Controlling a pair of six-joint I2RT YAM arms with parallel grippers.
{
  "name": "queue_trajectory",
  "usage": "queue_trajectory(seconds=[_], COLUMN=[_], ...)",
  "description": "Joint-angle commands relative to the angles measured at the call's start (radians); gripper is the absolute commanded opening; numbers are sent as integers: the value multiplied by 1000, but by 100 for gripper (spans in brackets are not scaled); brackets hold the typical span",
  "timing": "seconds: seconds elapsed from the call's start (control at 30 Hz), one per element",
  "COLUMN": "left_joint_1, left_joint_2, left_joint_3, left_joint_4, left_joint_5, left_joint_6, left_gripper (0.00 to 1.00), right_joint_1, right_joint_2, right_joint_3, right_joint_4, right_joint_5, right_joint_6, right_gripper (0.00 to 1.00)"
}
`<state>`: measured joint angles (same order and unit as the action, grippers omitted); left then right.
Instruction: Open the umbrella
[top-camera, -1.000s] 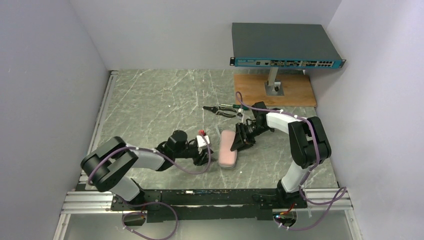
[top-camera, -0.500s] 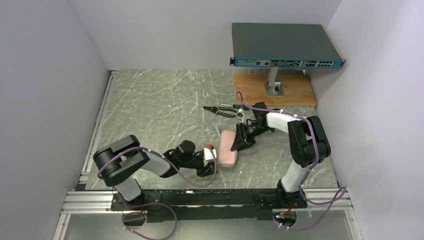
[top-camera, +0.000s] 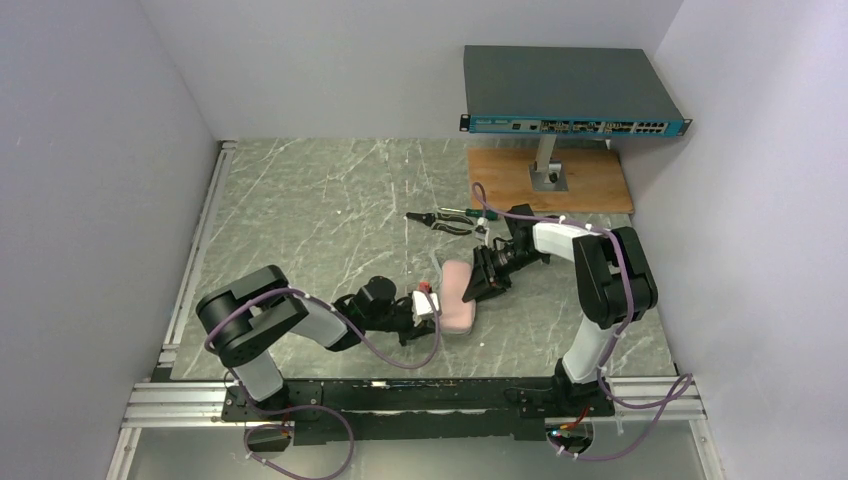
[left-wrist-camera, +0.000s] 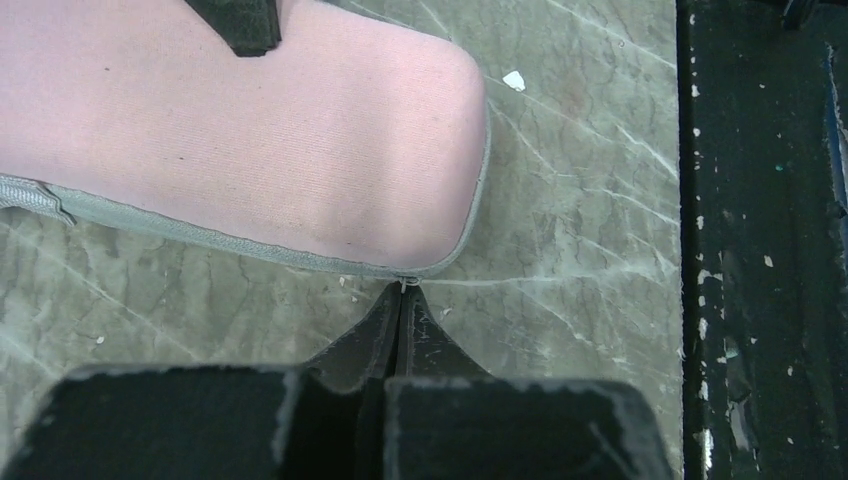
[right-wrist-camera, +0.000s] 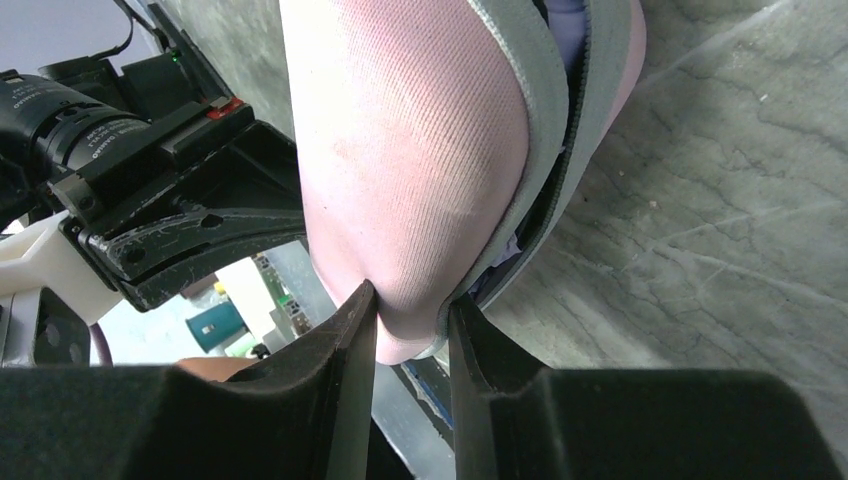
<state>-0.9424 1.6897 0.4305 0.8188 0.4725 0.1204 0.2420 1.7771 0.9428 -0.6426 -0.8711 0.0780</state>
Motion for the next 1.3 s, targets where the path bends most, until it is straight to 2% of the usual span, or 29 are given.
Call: queue_trajectory(seconds=[0.0,0.17,0.4,0.73,0.77,0.8,0.87,0.97,1.03,1.27], left_joint_1=[6,70,177,217,229,239,255,281,297,334], left_joint_2=[-65,-64,42,145,138,123,71,-21,-85,-213], left_joint_3=[-3,33,192,391,382,366,329,270,239,208], left_joint_4=[16,-27,-89,-205,-196,-183,-182,-204,-247,-347], left_joint_5=[-16,-32,-46,-126,-100,-64,-18,3,8,46], left_joint_6=[45,35,-23,-93,-104,-111,-104,-75,-38,20], left_gripper=[0,0,0,0,0,11,39,67,74,78], right_joint_1=[6,6,6,4,5,4,1,-3,-4,4], right_joint_2=[66,81,98,59,52,47,35,-6,-44,-80], right_joint_3=[21,45,59,83,94,108,143,168,170,182], right_joint_4=[41,24,14,-12,-27,-48,-97,-144,-146,-96], right_joint_5=[162,152,133,110,101,89,60,22,-5,-88], right_joint_6=[-68,-105,-126,-166,-169,-175,-196,-211,-206,-149], right_gripper=[0,0,0,0,8,19,39,58,60,59])
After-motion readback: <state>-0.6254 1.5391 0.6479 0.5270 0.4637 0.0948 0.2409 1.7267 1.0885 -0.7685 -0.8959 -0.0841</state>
